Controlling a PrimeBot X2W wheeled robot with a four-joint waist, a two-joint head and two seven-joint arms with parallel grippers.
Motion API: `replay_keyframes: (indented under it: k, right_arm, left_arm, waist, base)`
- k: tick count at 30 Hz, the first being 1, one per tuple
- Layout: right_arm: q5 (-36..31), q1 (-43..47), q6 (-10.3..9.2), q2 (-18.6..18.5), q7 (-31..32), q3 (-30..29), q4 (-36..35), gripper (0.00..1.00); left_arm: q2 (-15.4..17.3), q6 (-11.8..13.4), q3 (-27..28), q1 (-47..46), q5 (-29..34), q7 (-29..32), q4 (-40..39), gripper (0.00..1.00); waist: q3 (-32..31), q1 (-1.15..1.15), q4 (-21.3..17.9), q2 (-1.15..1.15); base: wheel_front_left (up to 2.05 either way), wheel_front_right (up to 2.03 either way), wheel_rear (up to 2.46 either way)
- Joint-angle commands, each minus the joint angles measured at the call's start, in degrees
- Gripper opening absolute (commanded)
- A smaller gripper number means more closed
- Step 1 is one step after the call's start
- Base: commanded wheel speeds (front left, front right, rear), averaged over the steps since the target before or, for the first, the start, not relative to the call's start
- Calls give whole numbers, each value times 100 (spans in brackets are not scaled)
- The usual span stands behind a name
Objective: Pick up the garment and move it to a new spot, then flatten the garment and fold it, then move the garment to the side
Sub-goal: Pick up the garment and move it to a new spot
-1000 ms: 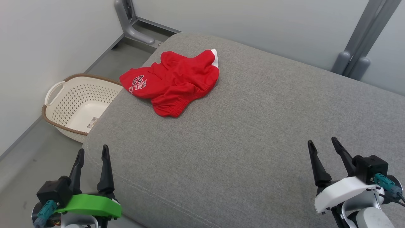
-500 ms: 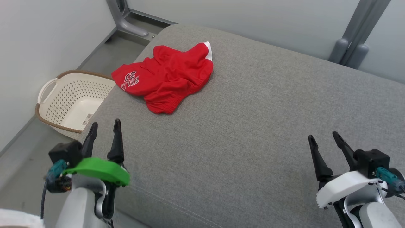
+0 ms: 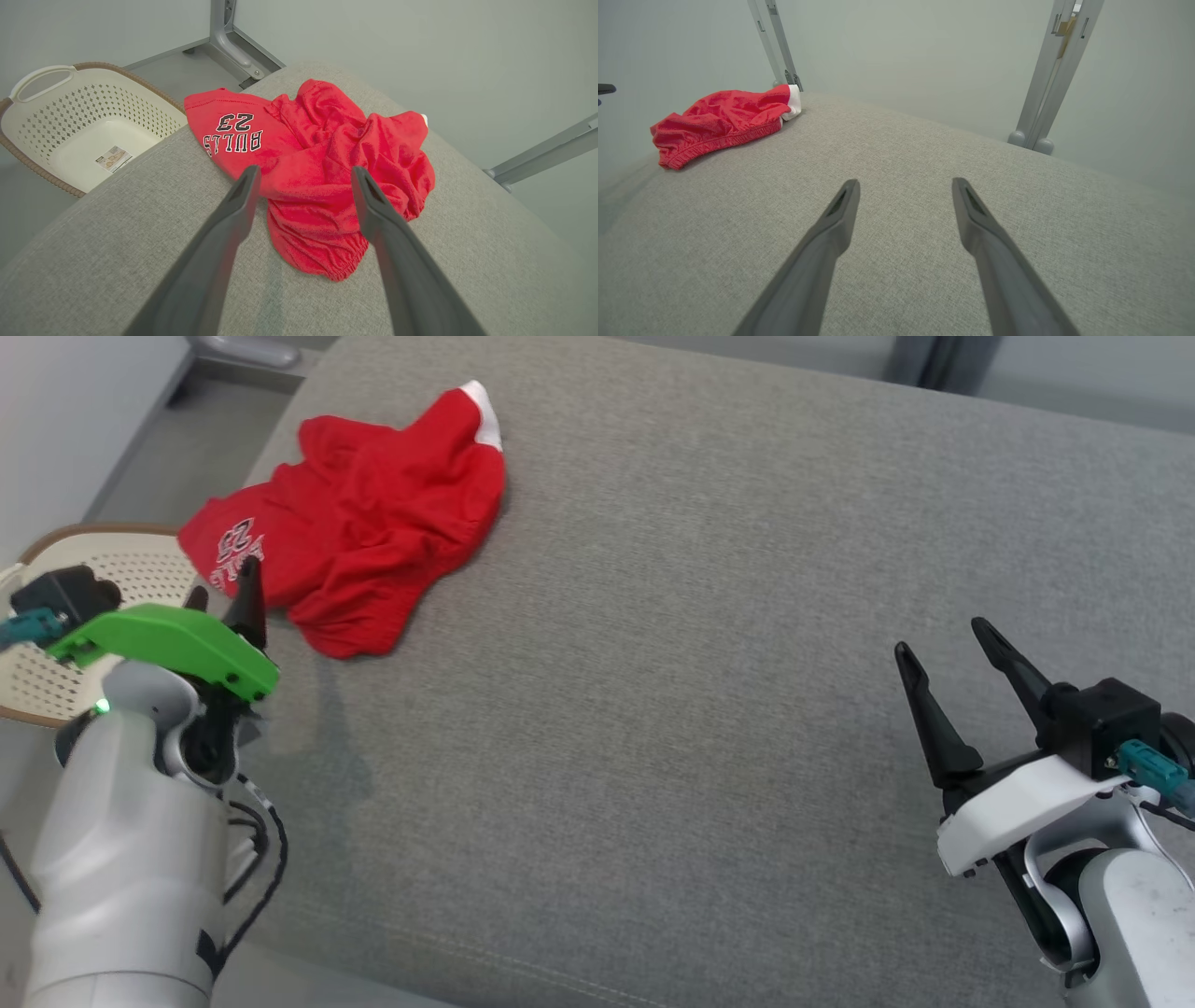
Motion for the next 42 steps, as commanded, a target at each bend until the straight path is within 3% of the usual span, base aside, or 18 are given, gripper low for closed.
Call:
replay_keyframes:
  k: [1, 7, 12, 13, 14, 16, 22, 27, 34, 42]
  right_arm:
    - [-3, -111, -11, -55, 21, 4, -60, 100]
    - [8, -157, -11, -122, 52, 63, -221, 100]
    - [8, -90, -11, -107, 56, 35, -306, 100]
    - [9, -85, -11, -97, 45, 30, -302, 100]
    - [15, -73, -11, -80, 30, 25, -284, 100]
    - [29, -55, -11, -42, -16, 15, -229, 100]
    - [115, -45, -11, 149, -259, 97, 89, 100]
    - [202, 4, -11, 327, -479, 176, 428, 100]
    - [205, 110, -11, 511, -697, 92, 706, 100]
    - [205, 194, -11, 656, -809, 16, 792, 100]
  left_arm:
    - [82, 50, 53, -245, -66, 95, 116, 100]
    - [306, 347, 285, -812, -344, 786, 759, 100]
    - [425, 480, 88, -970, -262, 1548, 1197, 100]
    - [419, 478, 50, -970, -237, 1630, 1241, 34]
    - [394, 466, 33, -966, -253, 1702, 1272, 0]
    - [410, 426, -42, -944, -199, 1766, 1316, 0]
    - [734, 381, -213, -1142, 64, 1177, 967, 0]
    - [728, 241, -462, -1416, 335, 696, 409, 0]
    - [306, 18, -867, -1752, 326, 753, -568, 0]
    - [-297, -61, -1438, -1498, 39, 1048, -1923, 0]
  waist:
    - [646, 0, -696, 0]
    - [912, 0, -1089, 0]
    - [963, 0, -1234, 0]
    - [948, 0, -1247, 0]
    - [917, 0, -1254, 0]
    - [831, 0, -1254, 0]
    - [331, 0, -1256, 0]
    - [-175, 0, -1328, 0]
    - [-667, 0, -1653, 0]
    - [-849, 0, -2351, 0]
  base:
    - [0, 0, 0]
    - [0, 0, 0]
    - [0, 0, 0]
    - [0, 0, 0]
    - [0, 0, 0]
    - [0, 0, 0]
    - [0, 0, 0]
    - [0, 0, 0]
    - [0, 0, 0]
    - [0, 0, 0]
